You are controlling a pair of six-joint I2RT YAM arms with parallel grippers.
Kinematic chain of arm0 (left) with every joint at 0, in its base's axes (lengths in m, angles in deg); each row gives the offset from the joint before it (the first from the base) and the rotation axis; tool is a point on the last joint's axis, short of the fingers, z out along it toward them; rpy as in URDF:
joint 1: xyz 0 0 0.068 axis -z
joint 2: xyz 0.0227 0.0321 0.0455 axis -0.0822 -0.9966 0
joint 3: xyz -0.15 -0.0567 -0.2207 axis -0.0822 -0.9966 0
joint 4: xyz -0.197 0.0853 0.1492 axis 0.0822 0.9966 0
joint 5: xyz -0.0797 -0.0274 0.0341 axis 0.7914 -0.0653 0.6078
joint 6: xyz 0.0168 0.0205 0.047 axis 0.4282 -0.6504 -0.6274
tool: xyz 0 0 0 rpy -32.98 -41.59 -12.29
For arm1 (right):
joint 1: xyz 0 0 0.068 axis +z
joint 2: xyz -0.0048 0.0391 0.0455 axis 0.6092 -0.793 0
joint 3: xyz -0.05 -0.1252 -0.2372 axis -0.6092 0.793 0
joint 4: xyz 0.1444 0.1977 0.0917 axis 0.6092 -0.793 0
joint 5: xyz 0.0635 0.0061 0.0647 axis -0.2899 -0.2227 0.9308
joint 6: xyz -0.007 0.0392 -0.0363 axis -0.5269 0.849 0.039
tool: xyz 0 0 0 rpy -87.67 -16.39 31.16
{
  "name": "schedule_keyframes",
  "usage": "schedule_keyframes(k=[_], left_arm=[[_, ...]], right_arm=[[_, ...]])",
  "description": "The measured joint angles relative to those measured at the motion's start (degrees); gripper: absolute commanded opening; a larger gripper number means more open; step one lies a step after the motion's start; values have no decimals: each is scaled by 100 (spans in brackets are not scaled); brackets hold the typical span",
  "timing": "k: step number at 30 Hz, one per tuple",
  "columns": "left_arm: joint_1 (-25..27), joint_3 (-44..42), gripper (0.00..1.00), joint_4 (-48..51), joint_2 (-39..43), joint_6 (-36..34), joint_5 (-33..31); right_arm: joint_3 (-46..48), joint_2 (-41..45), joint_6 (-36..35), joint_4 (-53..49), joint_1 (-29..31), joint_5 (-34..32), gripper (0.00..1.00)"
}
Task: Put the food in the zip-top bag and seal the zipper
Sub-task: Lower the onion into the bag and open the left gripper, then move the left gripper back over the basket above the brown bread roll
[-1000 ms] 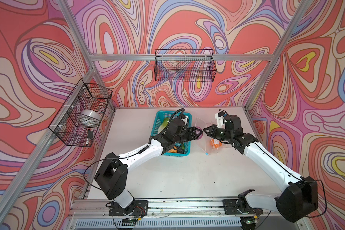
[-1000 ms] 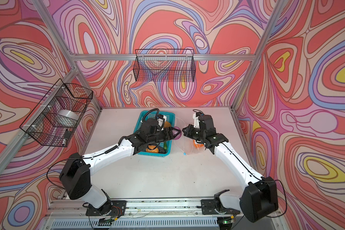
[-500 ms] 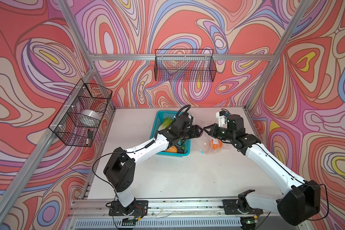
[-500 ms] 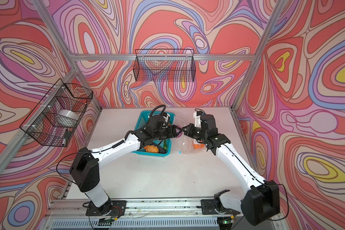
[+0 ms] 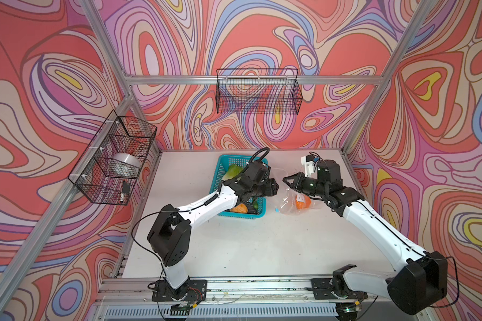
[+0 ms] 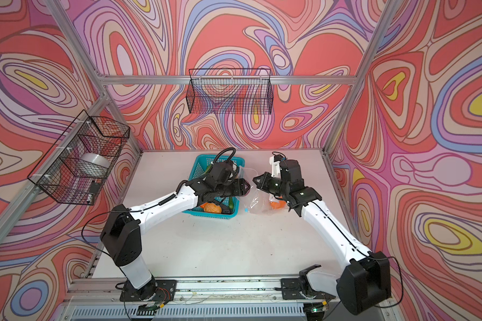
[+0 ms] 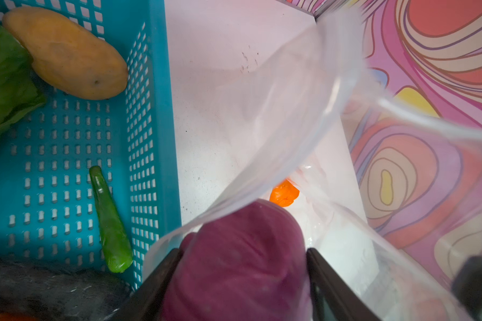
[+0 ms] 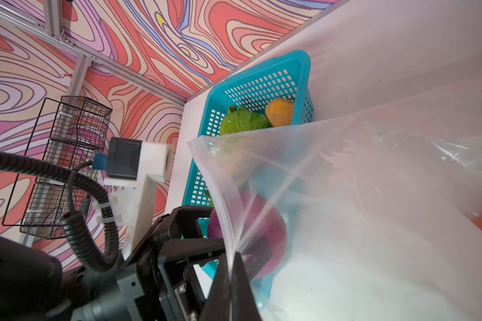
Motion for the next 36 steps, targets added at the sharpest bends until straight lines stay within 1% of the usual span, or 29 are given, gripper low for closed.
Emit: schedule_keyframes(k=[3,6,14,15,18,25,31,36], left_arm=[[9,2,81,44,-11,-13,0],[11,9,83,66,-11,-13,0],[15,9,85,68,-4,-13,4],[15,9,86,66,2,-13,7],[15,9,100,74,81,-22,15],[13,9,100,286,756,-210,-85],[-24,-157,100,586,1556,-616,-739],[-380,-730,100,1051,1950,-785,-1137]], right_arm=[[9,0,0,7,-2,0,0],[13,0,0,9,-2,0,0],[20,-2,-2,9,-2,0,0],[20,-2,-2,9,-2,-2,0],[20,-13,-2,11,-2,-2,0],[20,-90,-2,13,0,-9,0],[20,-208,-2,13,-2,-7,0],[20,-214,-2,13,-2,-9,0]])
